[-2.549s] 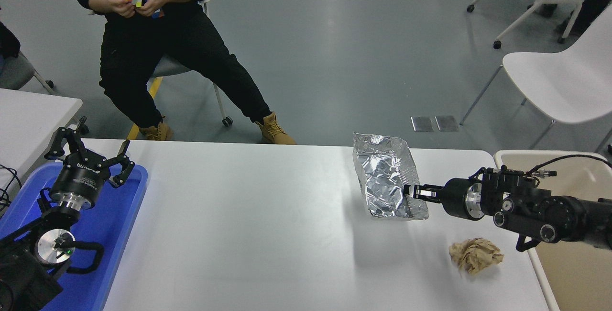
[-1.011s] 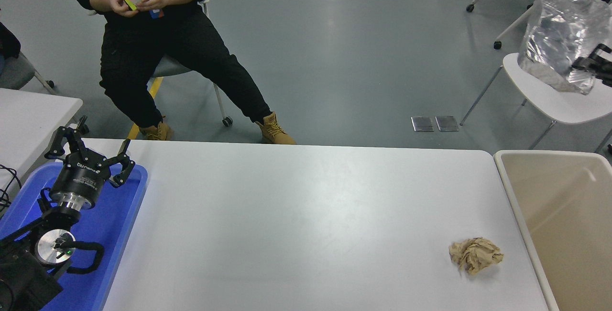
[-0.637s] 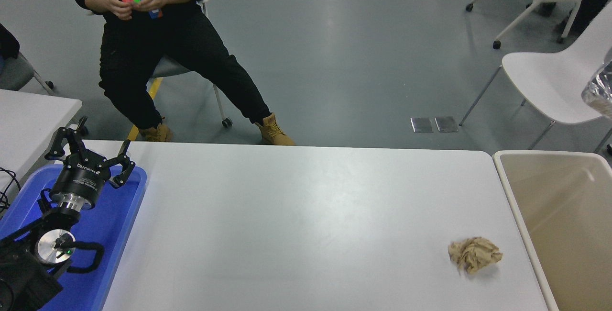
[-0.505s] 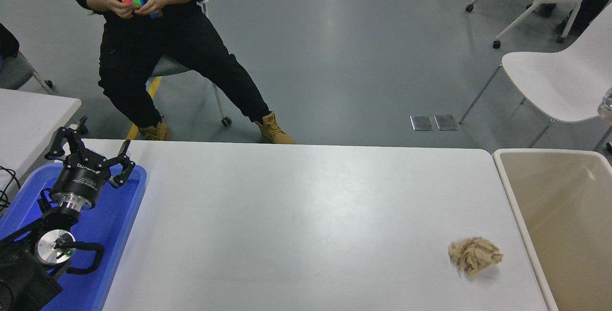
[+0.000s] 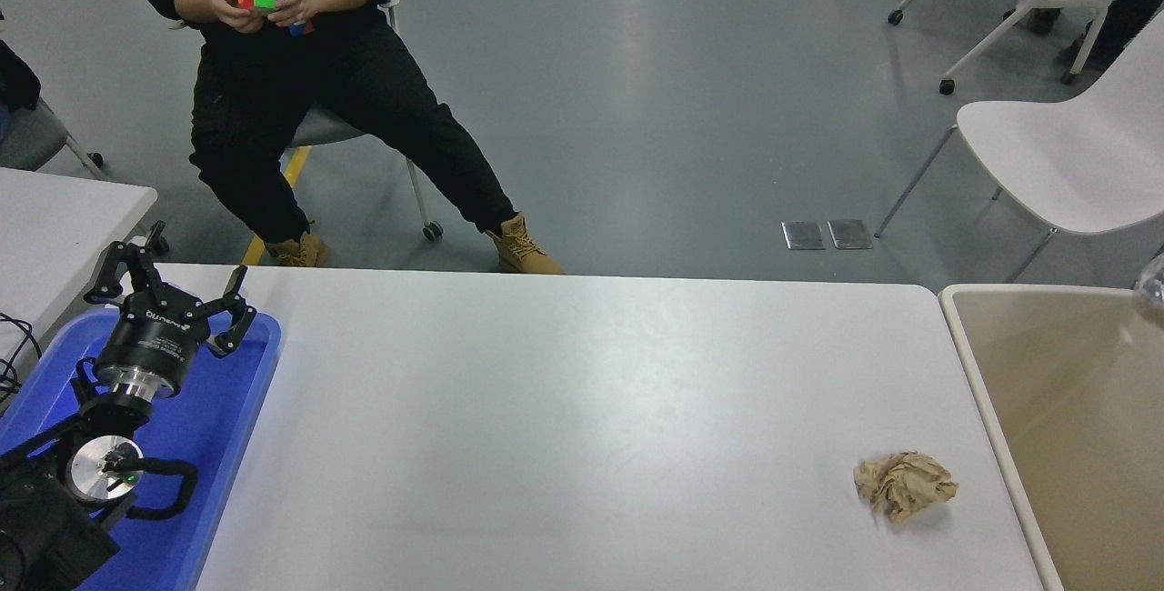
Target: Clean the table surface
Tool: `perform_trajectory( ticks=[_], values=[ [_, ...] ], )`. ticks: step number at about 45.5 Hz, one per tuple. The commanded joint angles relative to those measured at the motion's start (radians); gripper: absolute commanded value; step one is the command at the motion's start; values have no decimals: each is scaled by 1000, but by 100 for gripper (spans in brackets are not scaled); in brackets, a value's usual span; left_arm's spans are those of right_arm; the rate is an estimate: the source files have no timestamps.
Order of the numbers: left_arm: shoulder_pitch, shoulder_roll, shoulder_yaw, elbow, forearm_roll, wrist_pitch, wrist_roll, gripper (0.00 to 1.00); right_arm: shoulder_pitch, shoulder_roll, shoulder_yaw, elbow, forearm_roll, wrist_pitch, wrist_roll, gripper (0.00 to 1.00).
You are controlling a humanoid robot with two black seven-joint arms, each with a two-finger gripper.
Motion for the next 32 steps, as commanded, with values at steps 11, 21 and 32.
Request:
perform_trajectory(
  ticks=[11, 21, 32],
  values=[
    [0, -1, 0, 0, 0, 0, 0, 100, -158, 106, 1, -3, 19, -106, -28, 0],
    [0, -1, 0, 0, 0, 0, 0, 100, -202, 143, 1, -3, 30, -133, -28, 0],
    [0, 1, 0, 0, 0, 0, 0, 100, -229, 155, 1, 2, 32, -139, -25, 0]
  ],
)
